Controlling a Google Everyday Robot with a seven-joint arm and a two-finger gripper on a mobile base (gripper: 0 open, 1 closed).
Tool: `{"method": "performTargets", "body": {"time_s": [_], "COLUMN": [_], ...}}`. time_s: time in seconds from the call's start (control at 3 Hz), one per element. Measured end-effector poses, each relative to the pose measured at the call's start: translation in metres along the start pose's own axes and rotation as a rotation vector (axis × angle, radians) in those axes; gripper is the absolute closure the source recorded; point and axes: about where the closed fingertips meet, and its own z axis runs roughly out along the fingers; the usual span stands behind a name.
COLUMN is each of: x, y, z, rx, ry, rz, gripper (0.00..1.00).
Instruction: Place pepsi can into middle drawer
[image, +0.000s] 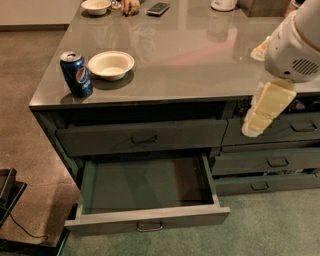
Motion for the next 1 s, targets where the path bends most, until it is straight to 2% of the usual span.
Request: {"method": "performTargets", "body": {"time_s": [0.67,1.0], "x": [-0.102,-0.113], "y": [-0.032,-0.044], "z": [0.062,0.061], "rx": [0.046,0.090], "ry": [-0.237,-0.273], "rz": [-0.016,-0.013], "gripper": [0.00,0.00]}}
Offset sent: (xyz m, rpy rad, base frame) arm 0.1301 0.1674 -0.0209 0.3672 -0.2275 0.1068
